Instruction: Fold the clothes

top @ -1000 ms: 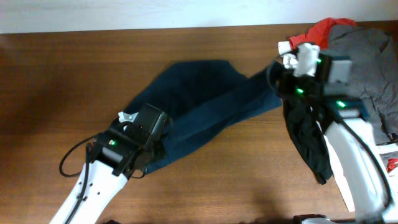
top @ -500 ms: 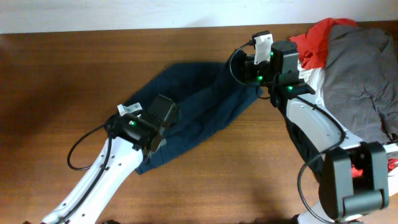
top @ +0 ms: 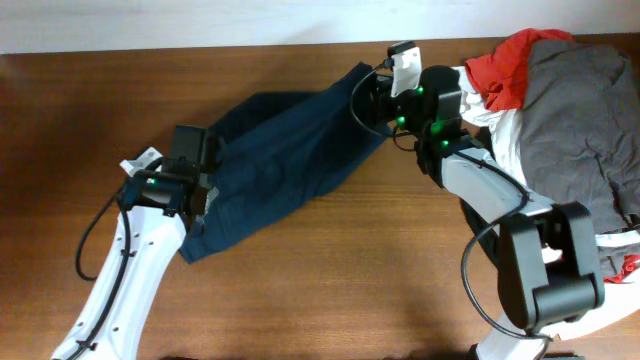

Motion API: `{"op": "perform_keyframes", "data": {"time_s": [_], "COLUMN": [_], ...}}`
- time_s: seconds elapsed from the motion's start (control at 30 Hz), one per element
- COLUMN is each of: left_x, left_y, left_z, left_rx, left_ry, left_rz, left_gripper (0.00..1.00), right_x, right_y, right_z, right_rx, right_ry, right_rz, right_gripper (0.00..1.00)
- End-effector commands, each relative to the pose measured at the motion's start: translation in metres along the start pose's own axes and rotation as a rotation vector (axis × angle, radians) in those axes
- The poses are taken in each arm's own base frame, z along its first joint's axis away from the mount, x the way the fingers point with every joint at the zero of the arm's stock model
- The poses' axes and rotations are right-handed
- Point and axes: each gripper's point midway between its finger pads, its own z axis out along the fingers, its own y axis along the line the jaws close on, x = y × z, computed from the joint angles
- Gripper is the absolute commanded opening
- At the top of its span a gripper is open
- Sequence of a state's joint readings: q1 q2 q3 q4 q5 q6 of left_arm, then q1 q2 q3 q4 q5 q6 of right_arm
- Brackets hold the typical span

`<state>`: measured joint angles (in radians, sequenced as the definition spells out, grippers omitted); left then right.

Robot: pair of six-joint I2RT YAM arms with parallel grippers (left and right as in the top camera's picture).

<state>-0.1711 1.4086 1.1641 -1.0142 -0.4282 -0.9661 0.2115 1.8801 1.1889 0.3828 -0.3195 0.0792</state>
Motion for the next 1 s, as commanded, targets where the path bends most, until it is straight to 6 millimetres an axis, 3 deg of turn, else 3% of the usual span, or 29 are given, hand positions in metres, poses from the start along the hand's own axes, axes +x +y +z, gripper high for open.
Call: {"op": "perform_keyframes", "data": {"time_s": [0.0,0.13,0.17,0.2,0.23,0.27,0.3,0.5,0.67,0.8,0.97], "left_x": [-0.017,-0.023,-0.025,-0.028,-0.029,-0.033,-0.036,-0.056,-0.064,-0.054,-0.061], "left_y": [0.008,0.01,0.01,0.009,0.009,0.01,0.011,0.017,-0.003,-0.03,-0.037], "left_z": [0.001,0.005,0.008,0.011,0.013,0.016,0.019,0.022,0.014,0.006,-0.002], "left_rx": [-0.036,-0.067,-0.082,-0.093,-0.102,-0.121,-0.134,-0.109,-0.005,0.14,0.173], "left_ry": [-0.074,-0.111,-0.124,-0.136,-0.145,-0.165,-0.178,-0.167,-0.113,-0.042,-0.055], "left_rz": [-0.043,-0.041,-0.039,-0.038,-0.037,-0.037,-0.043,-0.1,0.075,0.223,0.23], "left_gripper": [0.01,0.03,0.19,0.47,0.57,0.94,0.99,0.99,0.99,0.99,0.99], "right_x": [0.001,0.006,0.006,0.004,0.003,0.0,-0.004,-0.022,-0.027,-0.002,0.025], "right_y": [0.002,0.01,0.012,0.013,0.011,0.008,0.006,-0.011,-0.006,-0.01,0.006], "right_z": [0.015,0.026,0.03,0.033,0.035,0.038,0.038,0.029,0.014,0.001,-0.009], "right_rx": [0.017,0.016,0.017,0.022,0.042,0.063,0.079,0.087,-0.06,-0.036,-0.071], "right_ry": [-0.035,-0.053,-0.064,-0.078,-0.091,-0.109,-0.122,-0.136,-0.015,0.249,0.404], "right_rz": [-0.01,0.007,0.004,0.012,0.03,0.04,0.041,0.047,0.087,0.059,0.015], "right_gripper": [0.04,0.04,0.04,0.04,0.18,0.95,0.99,0.99,0.99,0.98,0.99]}}
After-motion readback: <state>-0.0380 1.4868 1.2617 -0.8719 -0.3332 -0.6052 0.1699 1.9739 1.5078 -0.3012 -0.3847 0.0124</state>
